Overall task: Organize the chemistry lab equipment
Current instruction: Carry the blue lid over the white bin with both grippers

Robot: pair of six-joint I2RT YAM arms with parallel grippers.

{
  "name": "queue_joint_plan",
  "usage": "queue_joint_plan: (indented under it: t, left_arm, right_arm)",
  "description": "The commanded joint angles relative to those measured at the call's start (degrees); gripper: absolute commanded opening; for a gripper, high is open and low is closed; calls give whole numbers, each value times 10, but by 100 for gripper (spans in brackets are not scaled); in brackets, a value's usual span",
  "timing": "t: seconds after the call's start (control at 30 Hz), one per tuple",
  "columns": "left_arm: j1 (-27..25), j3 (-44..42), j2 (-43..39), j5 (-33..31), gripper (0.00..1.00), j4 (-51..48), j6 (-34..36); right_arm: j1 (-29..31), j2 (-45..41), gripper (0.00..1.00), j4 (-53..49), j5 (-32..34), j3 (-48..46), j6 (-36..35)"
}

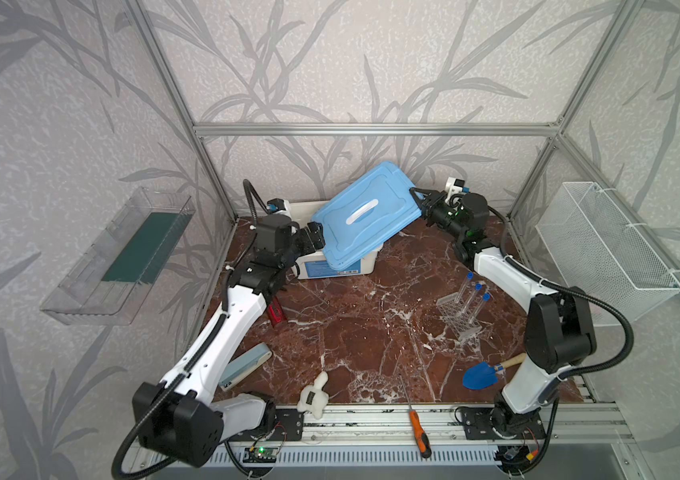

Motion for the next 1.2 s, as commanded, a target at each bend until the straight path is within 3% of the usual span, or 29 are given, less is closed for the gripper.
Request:
queue_joint_plan:
  t: [0.0,0.13,0.3,0.43,0.73,1.0,1.17]
  left_arm:
    - [10,41,18,-11,89,-28,19]
    - [44,62,66,-57,90,-47,57]
    - [89,82,125,-65,92,-32,72]
    - [102,107,175,-32,92,-22,87]
    - [114,130,233,-26,92,-15,81]
    - [114,141,252,-49,91,-23,88]
    - [116,141,263,-47,83,-15,81]
  right_arm:
    - [10,18,7,53,28,26,1]
    - [18,46,8,48,59,23,14]
    - [30,83,10,18,67,43,19]
    - [37,111,13,-16,64,66,8]
    - [45,175,19,-41,33,106,-5]
    - [53,184,27,-143,4,135,-85]
    - [53,194,39,-240,-30,173,-158]
